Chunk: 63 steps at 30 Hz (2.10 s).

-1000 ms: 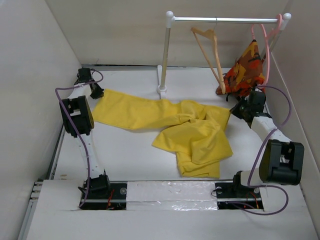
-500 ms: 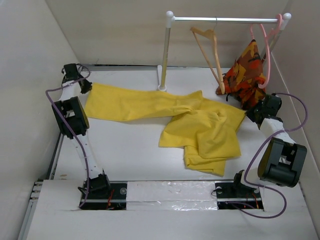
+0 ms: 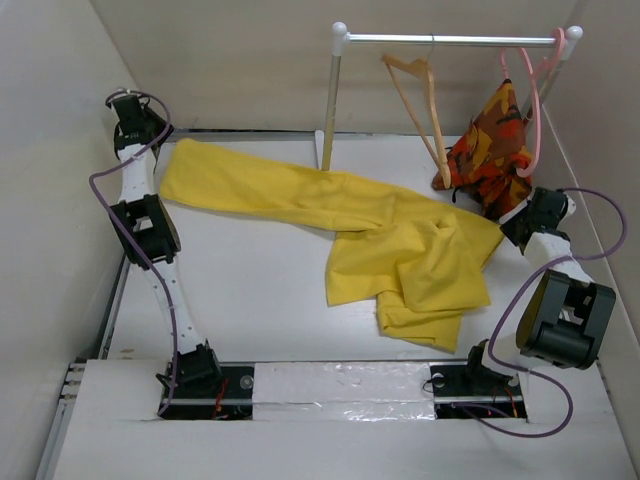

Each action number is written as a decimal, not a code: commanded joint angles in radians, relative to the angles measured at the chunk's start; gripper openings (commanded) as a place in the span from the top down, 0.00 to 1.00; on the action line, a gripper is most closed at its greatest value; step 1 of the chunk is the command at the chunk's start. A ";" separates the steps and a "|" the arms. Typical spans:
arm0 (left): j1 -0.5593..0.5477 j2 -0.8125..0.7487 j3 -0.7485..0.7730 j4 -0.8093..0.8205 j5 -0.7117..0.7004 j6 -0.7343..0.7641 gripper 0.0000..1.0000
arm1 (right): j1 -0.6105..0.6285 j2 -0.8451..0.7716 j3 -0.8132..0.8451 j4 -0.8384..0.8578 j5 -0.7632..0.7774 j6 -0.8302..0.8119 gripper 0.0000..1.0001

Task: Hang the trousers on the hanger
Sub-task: Flatten out the trousers at the center of the board.

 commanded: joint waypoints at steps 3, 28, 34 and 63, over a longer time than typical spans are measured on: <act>-0.036 -0.003 0.024 0.046 0.008 0.039 0.68 | 0.003 -0.001 0.098 0.039 0.082 -0.016 0.69; -1.012 -1.127 -1.582 0.271 -0.374 -0.292 0.85 | 0.417 -0.734 -0.256 0.027 -0.365 -0.108 1.00; -1.325 -1.087 -1.630 0.216 -0.475 -0.419 0.55 | 0.451 -0.771 -0.272 0.011 -0.472 -0.159 0.86; -1.385 -1.111 -1.409 -0.279 -0.964 -0.534 1.00 | 0.460 -0.767 -0.255 -0.070 -0.477 -0.253 0.71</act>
